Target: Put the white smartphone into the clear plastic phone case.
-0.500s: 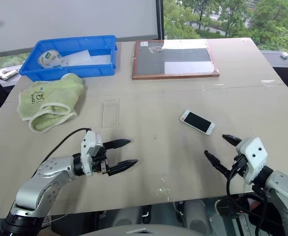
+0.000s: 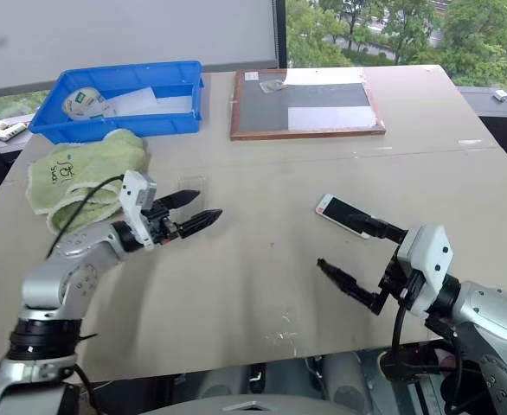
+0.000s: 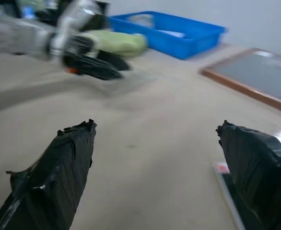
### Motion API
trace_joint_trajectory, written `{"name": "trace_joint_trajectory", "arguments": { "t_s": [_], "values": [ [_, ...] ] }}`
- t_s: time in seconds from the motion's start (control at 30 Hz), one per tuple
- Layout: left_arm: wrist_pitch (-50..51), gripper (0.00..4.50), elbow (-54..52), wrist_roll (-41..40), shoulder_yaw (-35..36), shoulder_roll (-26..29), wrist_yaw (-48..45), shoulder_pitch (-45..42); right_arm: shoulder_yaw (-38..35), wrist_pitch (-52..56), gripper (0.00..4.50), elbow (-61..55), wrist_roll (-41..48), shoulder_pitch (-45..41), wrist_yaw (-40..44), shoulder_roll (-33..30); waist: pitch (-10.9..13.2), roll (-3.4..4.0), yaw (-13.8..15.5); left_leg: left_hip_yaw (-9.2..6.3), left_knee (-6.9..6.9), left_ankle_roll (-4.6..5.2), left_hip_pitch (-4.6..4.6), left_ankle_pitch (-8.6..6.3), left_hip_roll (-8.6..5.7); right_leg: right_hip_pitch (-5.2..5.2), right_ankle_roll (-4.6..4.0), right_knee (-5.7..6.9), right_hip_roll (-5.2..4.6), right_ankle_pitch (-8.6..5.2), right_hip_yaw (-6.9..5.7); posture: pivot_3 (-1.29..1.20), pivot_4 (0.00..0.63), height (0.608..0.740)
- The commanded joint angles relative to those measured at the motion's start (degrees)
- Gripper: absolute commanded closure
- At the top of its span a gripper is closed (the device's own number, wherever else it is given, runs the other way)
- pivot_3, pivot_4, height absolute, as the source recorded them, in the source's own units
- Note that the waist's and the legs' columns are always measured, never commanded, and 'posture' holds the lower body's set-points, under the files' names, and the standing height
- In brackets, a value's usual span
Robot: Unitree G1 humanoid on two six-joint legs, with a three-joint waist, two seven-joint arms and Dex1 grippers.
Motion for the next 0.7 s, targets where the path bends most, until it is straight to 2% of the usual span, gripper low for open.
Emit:
{"name": "trace_joint_trajectory", "arguments": {
  "t_s": [0.03, 0.2, 0.37, 0.53, 0.7],
  "values": [
    [-12.4, 0.0, 14.5, 6.4, -3.8, 8.7, -18.0, -9.8, 0.4, -0.5, 0.04, -1.7, 0.2, -1.0, 3.3, -3.6, 0.0, -0.04, 0.2, 0.01, 0.02, 0.0, -0.02, -0.01, 0.0, 0.0, -0.01, 0.0, 0.0, 0.0, -0.05, 0.0, 0.15, 0.74],
    [-25.4, 0.0, 37.2, 15.1, -10.4, 12.3, -32.6, -24.9, 1.2, -1.3, 0.04, -1.0, -0.6, -2.4, 3.5, -4.7, 0.0, -0.07, 0.7, -0.03, 0.06, 0.0, -0.03, -0.01, 0.0, 0.03, -0.04, 0.0, -0.09, 0.0, -0.23, 0.0, 0.15, 0.74],
    [-39.8, 0.0, 56.5, 26.1, -16.8, 11.4, -38.3, -36.6, 1.1, -1.7, 0.04, -1.8, -2.0, -1.1, 2.4, -4.6, 0.0, -0.11, 1.2, 0.16, 0.07, 0.09, -0.21, -0.04, -0.07, -0.04, -0.01, -0.08, -0.06, 0.01, -0.14, 0.0, 0.15, 0.74],
    [-48.8, 0.0, 67.1, 32.2, -21.2, 10.4, -43.3, -43.2, 0.1, -2.1, 0.04, -3.1, -2.9, 1.7, 1.1, -4.0, -0.1, -0.27, 1.4, 0.13, 0.21, 0.1, -0.95, -0.04, -0.08, -0.6, 0.23, -0.01, -0.02, 0.16, -0.27, 0.0, 0.15, 0.74],
    [-55.0, 0.0, 71.3, 35.6, -23.0, 8.3, -42.7, -44.2, 0.6, -2.6, 0.04, -4.2, -4.0, 3.5, -0.4, -3.4, -0.1, -0.29, 1.3, 0.14, 0.25, 0.11, -0.92, -0.04, -0.07, -0.6, 0.25, 0.02, -0.03, 0.16, -0.26, 0.0, 0.15, 0.74]
  ]
}}
